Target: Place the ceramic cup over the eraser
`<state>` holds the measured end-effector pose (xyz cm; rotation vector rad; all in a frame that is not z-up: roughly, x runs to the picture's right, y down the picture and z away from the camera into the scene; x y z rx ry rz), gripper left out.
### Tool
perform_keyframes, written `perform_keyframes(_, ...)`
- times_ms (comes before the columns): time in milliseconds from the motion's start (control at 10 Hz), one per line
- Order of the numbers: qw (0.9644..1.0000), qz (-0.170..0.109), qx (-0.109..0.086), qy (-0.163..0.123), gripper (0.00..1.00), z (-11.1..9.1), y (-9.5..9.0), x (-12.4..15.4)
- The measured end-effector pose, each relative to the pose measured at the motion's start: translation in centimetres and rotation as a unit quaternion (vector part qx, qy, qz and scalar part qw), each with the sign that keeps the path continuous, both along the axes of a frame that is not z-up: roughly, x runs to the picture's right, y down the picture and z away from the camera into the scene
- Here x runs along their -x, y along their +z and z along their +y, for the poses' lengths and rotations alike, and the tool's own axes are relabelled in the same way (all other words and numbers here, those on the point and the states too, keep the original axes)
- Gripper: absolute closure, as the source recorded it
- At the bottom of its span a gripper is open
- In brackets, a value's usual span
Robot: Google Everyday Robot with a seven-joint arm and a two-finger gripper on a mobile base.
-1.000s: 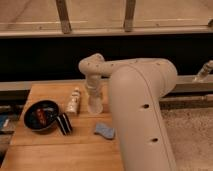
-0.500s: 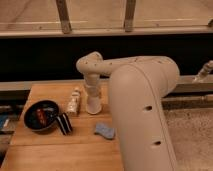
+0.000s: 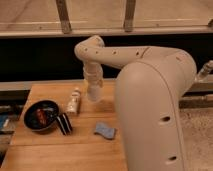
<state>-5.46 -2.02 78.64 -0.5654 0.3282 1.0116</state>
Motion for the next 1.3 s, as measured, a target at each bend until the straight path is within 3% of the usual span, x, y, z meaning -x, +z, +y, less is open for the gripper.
perform_keyframes(300,0.9984,-0.050,-0.028,-0.001,1.00,-3.2,-3.3,-0.9)
perform_keyframes(500,0.9958,-0.082,-0.038,-0.013,1.00,-3.7,-4.9,-0.2)
perform_keyframes(800,0.9920,-0.112,-0.041,-0.042,1.00,-3.2,-6.6,1.3)
perform_keyframes(1300,0.9857,-0.134,-0.032,-0.097,1.00,0.1,-9.6,3.7)
